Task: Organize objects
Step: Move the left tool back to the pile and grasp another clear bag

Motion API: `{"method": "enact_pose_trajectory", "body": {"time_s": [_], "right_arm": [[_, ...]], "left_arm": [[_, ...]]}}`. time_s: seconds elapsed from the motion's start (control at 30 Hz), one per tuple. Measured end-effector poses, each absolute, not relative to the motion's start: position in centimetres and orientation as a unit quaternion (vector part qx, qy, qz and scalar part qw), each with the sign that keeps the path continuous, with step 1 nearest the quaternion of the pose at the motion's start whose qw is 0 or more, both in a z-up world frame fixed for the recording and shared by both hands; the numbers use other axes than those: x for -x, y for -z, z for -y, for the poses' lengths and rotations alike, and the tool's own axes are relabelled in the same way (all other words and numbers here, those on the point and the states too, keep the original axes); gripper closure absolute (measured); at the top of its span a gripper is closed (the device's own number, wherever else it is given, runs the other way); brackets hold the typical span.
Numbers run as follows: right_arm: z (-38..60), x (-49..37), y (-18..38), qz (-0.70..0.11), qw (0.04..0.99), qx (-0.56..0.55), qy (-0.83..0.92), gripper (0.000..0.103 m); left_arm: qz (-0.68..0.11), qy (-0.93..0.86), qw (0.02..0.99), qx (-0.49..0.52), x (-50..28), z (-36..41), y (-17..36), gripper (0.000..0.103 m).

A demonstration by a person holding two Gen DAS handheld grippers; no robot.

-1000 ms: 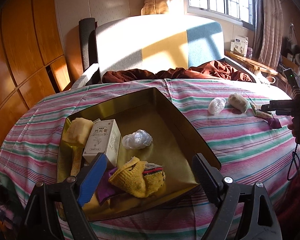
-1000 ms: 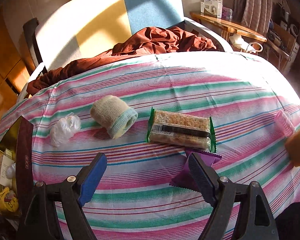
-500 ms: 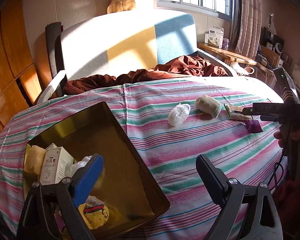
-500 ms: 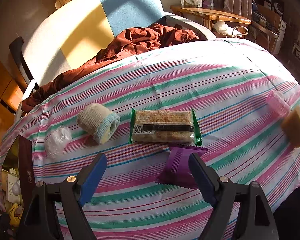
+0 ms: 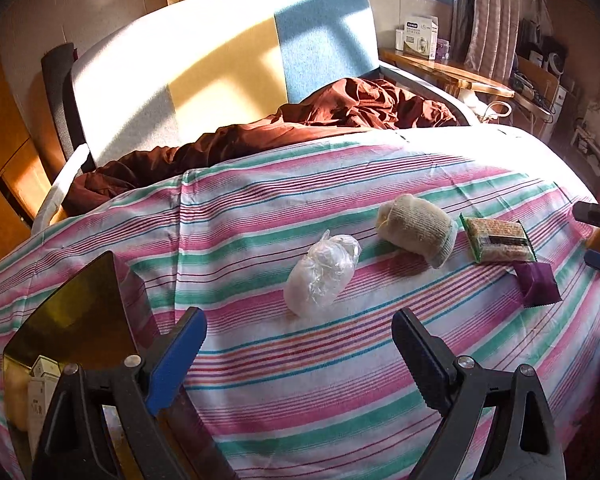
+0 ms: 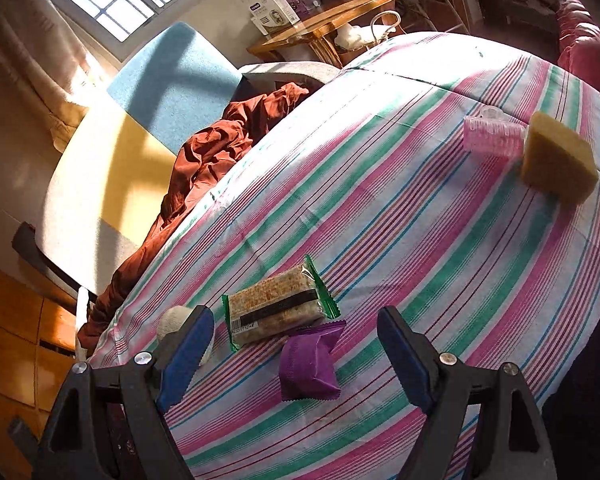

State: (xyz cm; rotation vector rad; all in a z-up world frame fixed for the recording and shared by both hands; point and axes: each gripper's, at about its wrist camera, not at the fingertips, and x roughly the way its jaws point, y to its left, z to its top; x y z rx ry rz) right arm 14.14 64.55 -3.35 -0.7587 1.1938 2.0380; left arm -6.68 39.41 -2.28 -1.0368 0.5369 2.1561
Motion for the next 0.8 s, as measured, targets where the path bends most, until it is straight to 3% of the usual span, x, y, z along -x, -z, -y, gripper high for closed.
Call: {"method": "enact_pose_trajectory", "body": {"time_s": [0.37,0.53,0.6,0.8], "right_arm": [[-65.4,-14.6,4.1,-0.486,0.314,0.276,-0.768,0.018],[-65.3,-14.0,4.5,-0.482,0.309,0.291,-0.767,0.018],[-65.2,-13.8,4.5,-0.476,0.308,0.295,-0.77,0.018],[-64.9,-13.1,4.8,-0.469,0.296,0.314,-0.77,0.018]], "left_arm": [[-0.265,-0.811,0.32,0.411,10.6,-46.4,7.0,0.012],[-0.231,-0.804,0.333,0.435,11.4,-47.2,8.3,0.036],[-0.212,-0.8,0.347,0.44,11.0,-47.2,8.1,0.065],[-0.179,-0.811,0.347,0.435,8.7,-45.4,7.9,0.068]]}}
